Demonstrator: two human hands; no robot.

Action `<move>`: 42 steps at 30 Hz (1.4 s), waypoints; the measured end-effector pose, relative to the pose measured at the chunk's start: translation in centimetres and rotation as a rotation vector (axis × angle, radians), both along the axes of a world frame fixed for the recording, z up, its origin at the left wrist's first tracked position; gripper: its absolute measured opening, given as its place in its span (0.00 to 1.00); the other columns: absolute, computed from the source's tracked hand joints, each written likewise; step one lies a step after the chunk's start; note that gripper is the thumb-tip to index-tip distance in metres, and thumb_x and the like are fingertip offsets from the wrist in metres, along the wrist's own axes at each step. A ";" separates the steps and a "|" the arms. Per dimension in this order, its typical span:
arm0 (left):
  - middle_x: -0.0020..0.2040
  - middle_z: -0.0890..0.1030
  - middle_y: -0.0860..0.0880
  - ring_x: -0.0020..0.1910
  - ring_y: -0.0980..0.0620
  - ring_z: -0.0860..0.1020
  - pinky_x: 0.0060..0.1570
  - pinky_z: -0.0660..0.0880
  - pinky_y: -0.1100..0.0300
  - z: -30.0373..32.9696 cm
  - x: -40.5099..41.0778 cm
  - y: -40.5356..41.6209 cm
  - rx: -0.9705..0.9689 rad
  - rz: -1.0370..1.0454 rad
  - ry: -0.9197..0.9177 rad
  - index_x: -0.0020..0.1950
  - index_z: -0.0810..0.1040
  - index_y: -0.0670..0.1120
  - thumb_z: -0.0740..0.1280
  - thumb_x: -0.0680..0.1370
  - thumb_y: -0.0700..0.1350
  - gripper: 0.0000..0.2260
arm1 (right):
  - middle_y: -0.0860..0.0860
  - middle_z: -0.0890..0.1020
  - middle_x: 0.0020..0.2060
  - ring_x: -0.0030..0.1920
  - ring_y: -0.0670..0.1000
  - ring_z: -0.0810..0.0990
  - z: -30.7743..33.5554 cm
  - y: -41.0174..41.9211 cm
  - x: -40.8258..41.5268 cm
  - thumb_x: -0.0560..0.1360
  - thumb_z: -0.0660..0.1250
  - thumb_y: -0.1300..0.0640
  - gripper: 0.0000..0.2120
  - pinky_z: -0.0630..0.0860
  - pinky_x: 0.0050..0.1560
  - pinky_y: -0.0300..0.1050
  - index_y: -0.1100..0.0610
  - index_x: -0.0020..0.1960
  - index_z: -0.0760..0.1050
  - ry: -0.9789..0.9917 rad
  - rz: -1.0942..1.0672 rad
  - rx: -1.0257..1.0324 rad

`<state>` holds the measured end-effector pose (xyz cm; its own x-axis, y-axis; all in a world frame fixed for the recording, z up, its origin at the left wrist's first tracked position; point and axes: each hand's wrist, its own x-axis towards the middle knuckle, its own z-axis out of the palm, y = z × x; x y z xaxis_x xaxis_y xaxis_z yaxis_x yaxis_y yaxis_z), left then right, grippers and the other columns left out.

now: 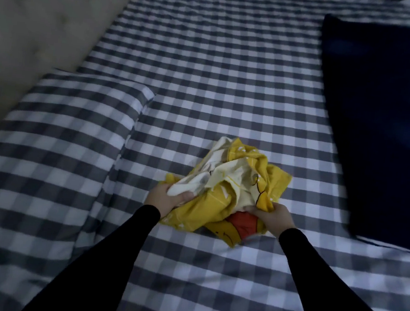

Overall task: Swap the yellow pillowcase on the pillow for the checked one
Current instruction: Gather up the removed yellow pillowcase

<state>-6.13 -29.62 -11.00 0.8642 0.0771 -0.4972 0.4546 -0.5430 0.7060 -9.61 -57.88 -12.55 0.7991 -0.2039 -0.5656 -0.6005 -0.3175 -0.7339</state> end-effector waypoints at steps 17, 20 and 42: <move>0.40 0.78 0.51 0.44 0.49 0.76 0.44 0.68 0.60 21.6 -15.5 23.3 0.018 0.631 -0.488 0.43 0.78 0.47 0.70 0.74 0.55 0.12 | 0.55 0.85 0.46 0.47 0.53 0.85 19.5 26.1 -4.2 0.70 0.74 0.56 0.08 0.81 0.47 0.47 0.56 0.48 0.82 -0.284 0.320 0.550; 0.40 0.79 0.52 0.44 0.50 0.77 0.45 0.69 0.60 22.7 -22.0 29.0 0.050 0.745 -0.502 0.47 0.79 0.48 0.70 0.74 0.56 0.11 | 0.56 0.85 0.48 0.50 0.56 0.84 20.3 33.4 -7.6 0.70 0.74 0.56 0.12 0.80 0.52 0.52 0.58 0.52 0.81 -0.256 0.449 0.567; 0.45 0.79 0.45 0.44 0.47 0.74 0.44 0.68 0.57 7.5 -67.3 47.7 0.267 1.556 -0.078 0.58 0.80 0.45 0.60 0.78 0.61 0.23 | 0.54 0.83 0.46 0.45 0.53 0.81 7.4 70.0 -39.5 0.68 0.75 0.47 0.20 0.79 0.48 0.48 0.60 0.53 0.80 0.160 1.407 0.169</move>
<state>-73.40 18.10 -3.48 -0.1194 0.9511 -0.2848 0.6313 0.2941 0.7176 -49.13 12.11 -5.18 0.2025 0.7702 -0.6048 0.0580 -0.6259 -0.7777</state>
